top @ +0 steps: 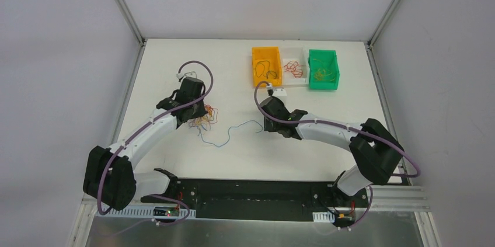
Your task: Untangle the cables
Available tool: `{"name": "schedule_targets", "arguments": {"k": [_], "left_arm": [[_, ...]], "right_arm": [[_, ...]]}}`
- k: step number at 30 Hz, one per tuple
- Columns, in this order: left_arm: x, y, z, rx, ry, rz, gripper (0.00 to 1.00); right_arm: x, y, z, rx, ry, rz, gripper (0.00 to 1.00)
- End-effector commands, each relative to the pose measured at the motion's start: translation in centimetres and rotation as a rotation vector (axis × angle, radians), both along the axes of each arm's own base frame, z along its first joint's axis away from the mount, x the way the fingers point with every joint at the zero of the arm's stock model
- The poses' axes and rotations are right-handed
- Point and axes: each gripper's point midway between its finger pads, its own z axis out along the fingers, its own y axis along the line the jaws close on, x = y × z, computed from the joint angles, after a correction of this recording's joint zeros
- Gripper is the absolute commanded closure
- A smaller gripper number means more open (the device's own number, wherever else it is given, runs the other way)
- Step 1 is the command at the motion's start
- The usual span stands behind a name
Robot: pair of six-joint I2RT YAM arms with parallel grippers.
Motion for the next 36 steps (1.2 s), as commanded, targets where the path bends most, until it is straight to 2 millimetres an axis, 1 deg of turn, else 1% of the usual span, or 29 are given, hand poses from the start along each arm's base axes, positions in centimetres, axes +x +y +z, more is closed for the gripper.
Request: {"name": "schedule_targets", "arguments": {"k": [1,3,5,6,8,11,12,13,15,18,19,21,26,31,33,36], "left_arm": [[0.1,-1.2,2.4,-0.089,-0.079,-0.028,1.00],[-0.2,-1.9,2.9,-0.124,-0.088,-0.057,1.00],[-0.5,-2.0,3.1,-0.141,-0.098,-0.065,1.00],[-0.6,-2.0,3.2,-0.147,-0.104,-0.067,1.00],[-0.9,-2.1,3.5,-0.160,-0.114,-0.071,1.00],[-1.2,-1.9,3.8,-0.166,-0.138,-0.071,1.00],[-1.3,-1.6,3.9,-0.160,-0.147,-0.058,1.00],[-1.2,-1.1,3.9,-0.154,-0.156,-0.030,1.00],[-1.4,-0.2,3.7,-0.151,-0.171,0.033,1.00],[-1.7,0.3,3.7,-0.169,-0.189,0.084,1.00],[-1.8,0.4,3.7,-0.170,-0.191,0.087,1.00],[-2.0,0.4,3.7,-0.173,-0.192,0.088,1.00],[-2.3,0.9,3.4,-0.175,-0.196,0.114,1.00],[-2.6,0.9,3.3,-0.188,-0.198,0.106,1.00],[-2.7,0.7,3.2,-0.190,-0.195,0.094,1.00],[-2.8,0.5,3.1,-0.194,-0.188,0.078,1.00]], "right_arm": [[-1.1,0.4,2.2,0.066,0.011,0.057,0.53],[-1.3,1.0,3.1,0.111,0.013,0.076,0.37],[-1.5,1.6,4.1,0.150,0.015,0.086,0.26],[-1.6,2.0,4.5,0.169,0.017,0.091,0.23],[-1.6,2.7,5.3,0.202,0.019,0.097,0.20],[-1.3,3.6,5.8,0.215,0.018,0.081,0.17],[-1.2,3.8,5.8,0.203,0.019,0.069,0.17],[-0.9,4.2,6.2,0.193,0.010,0.050,0.17],[-0.4,4.1,6.3,0.134,-0.011,-0.004,0.16],[0.1,4.3,6.8,0.058,-0.063,-0.046,0.14],[0.3,4.2,6.8,0.037,-0.073,-0.062,0.14],[0.5,4.3,7.1,0.025,-0.092,-0.092,0.09],[0.8,4.5,7.1,0.044,-0.100,-0.148,0.08],[1.2,4.4,7.1,0.014,-0.085,-0.233,0.08],[1.3,4.7,7.1,0.012,-0.077,-0.248,0.08],[1.2,5.9,7.3,0.052,-0.064,-0.257,0.08]]}}
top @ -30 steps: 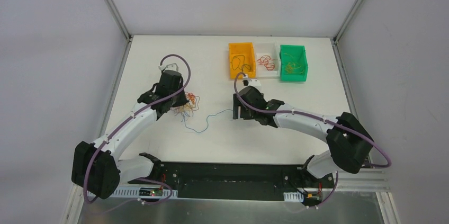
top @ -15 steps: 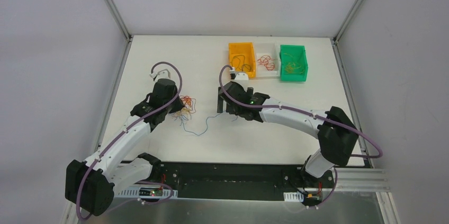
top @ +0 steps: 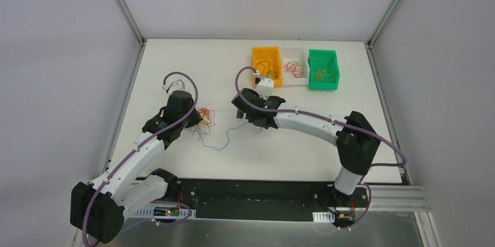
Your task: Untangle the cables
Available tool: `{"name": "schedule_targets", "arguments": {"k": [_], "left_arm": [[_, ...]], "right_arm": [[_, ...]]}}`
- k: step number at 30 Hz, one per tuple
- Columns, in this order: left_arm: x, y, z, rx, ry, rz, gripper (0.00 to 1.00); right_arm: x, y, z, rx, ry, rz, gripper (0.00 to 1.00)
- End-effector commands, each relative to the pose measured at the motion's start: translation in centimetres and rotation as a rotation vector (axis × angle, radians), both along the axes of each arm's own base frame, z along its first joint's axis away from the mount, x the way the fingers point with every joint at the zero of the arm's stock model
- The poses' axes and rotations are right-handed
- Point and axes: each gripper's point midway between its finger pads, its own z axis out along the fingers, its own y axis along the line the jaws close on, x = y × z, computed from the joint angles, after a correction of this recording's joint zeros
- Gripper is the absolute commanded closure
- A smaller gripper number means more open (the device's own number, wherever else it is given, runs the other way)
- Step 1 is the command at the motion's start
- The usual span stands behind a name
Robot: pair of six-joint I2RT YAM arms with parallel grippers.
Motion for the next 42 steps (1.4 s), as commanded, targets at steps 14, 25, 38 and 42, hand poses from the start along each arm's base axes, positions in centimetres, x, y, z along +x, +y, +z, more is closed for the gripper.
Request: {"name": "schedule_targets", "arguments": {"k": [14,25,38,42], "left_arm": [[-0.4,0.9,1.5,-0.039,-0.085,0.053,1.00],[-0.4,0.8,1.6,-0.039,-0.088,0.045,1.00],[-0.4,1.1,1.6,-0.026,-0.090,0.048,1.00],[-0.3,1.1,1.7,-0.022,-0.093,0.049,1.00]], "right_arm": [[0.3,5.0,-0.2,0.292,0.029,-0.143,0.13],[-0.4,7.8,-2.9,0.353,0.131,-0.164,0.15],[-2.1,9.6,-5.9,0.465,0.231,-0.198,0.26],[-2.0,9.1,-6.6,0.463,0.228,-0.204,0.44]]}}
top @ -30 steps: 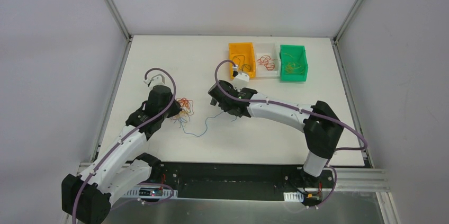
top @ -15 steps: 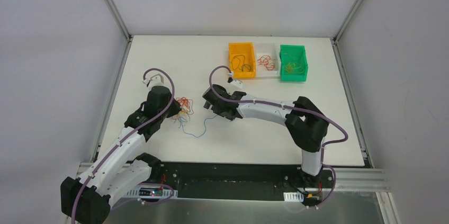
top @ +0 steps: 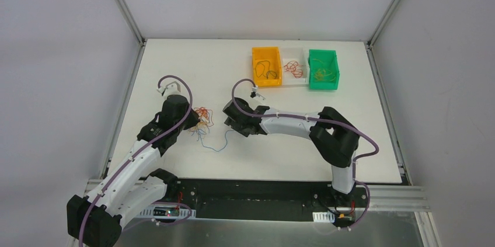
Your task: Untangle the cables
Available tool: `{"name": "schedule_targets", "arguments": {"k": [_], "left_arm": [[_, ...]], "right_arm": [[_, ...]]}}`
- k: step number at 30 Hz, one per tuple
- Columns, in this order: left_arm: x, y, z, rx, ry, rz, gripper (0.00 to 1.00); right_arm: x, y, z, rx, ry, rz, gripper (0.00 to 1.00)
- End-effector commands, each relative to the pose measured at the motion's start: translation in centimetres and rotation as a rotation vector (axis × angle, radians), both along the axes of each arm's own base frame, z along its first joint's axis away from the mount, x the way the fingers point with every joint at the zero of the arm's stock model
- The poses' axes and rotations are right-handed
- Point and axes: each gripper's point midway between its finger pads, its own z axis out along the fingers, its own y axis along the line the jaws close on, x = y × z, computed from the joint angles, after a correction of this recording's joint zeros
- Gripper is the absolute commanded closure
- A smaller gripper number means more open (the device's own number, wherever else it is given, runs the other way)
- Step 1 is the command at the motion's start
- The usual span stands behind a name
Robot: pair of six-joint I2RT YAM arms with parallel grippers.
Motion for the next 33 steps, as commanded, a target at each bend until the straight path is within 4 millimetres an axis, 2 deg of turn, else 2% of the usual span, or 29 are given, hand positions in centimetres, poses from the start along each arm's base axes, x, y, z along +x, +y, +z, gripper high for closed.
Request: {"name": "schedule_targets", "arguments": {"k": [1,6,10,14,20,26,29,33], "left_arm": [[0.4,0.7,0.6,0.016,-0.031,0.032,1.00],[0.3,1.0,0.6,0.022,-0.039,0.039,1.00],[0.4,1.1,0.7,0.025,-0.042,0.045,1.00],[0.5,1.1,0.7,0.028,-0.038,0.048,1.00],[0.5,1.6,0.7,0.043,-0.041,0.068,1.00],[0.5,3.1,0.8,0.093,-0.038,0.141,1.00],[0.3,4.6,0.6,0.127,-0.024,0.224,1.00],[-0.3,7.0,0.7,0.184,-0.006,0.357,1.00]], "right_arm": [[0.1,0.1,-0.8,0.041,0.014,-0.028,0.51],[0.5,-2.4,-0.8,0.050,0.016,-0.054,0.99],[0.7,-6.7,-0.3,-0.010,-0.020,-0.127,1.00],[0.8,-12.2,-0.2,-0.075,-0.030,-0.209,1.00],[0.7,-22.1,-0.3,-0.184,-0.040,-0.351,1.00],[0.7,-31.3,1.0,-0.236,-0.055,-0.530,1.00],[0.6,-34.5,1.6,-0.239,-0.059,-0.607,1.00],[0.6,-37.4,2.5,-0.240,-0.065,-0.695,1.00]]}}
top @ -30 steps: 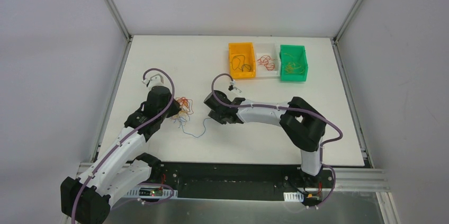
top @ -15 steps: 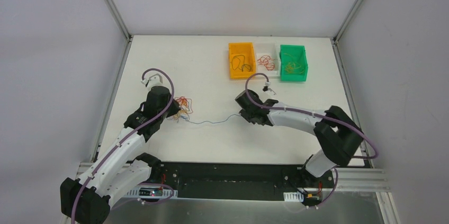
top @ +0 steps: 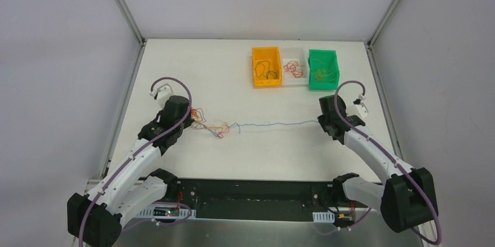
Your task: Untangle the cables
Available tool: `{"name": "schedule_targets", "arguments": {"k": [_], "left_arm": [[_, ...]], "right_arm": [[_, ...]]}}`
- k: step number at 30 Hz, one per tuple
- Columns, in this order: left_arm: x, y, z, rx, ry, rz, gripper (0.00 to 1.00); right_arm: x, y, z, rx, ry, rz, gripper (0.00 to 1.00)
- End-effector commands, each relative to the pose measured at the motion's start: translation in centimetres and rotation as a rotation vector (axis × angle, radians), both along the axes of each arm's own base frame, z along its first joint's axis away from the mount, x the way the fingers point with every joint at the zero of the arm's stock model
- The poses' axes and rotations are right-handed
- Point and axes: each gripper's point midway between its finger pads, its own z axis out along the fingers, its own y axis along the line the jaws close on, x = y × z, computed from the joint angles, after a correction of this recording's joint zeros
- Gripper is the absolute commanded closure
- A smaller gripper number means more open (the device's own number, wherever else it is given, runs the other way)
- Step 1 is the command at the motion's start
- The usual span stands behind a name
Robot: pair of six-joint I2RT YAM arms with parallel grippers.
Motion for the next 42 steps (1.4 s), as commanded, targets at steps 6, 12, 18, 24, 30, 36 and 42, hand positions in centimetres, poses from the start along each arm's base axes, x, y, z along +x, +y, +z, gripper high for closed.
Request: {"name": "schedule_targets", "arguments": {"k": [6,12,18,24,30,36,42], "left_arm": [[-2.5,7.4,2.3,0.163,-0.020,0.402,1.00],[-3.0,7.7,2.7,0.103,-0.064,0.458,1.00],[0.2,1.7,2.5,0.002,-0.013,0.133,1.00],[1.7,-2.6,2.0,-0.068,0.025,-0.076,1.00],[2.0,-4.1,2.0,-0.096,0.023,-0.156,1.00],[1.5,-4.0,1.9,-0.079,0.018,-0.191,1.00],[1.3,-3.7,1.6,-0.061,0.018,-0.189,1.00]], "right_arm": [[-1.6,-6.6,0.7,-0.069,0.044,-0.205,1.00],[0.1,-3.6,0.8,0.018,0.023,-0.007,1.00],[1.6,5.2,4.1,0.088,-0.114,0.495,1.00],[0.3,13.3,6.5,0.127,-0.091,0.865,1.00],[1.4,18.2,11.0,0.165,-0.206,0.976,1.00],[2.8,18.7,13.4,0.162,-0.263,0.954,1.00],[2.0,18.3,10.4,0.172,-0.187,0.937,1.00]]}}
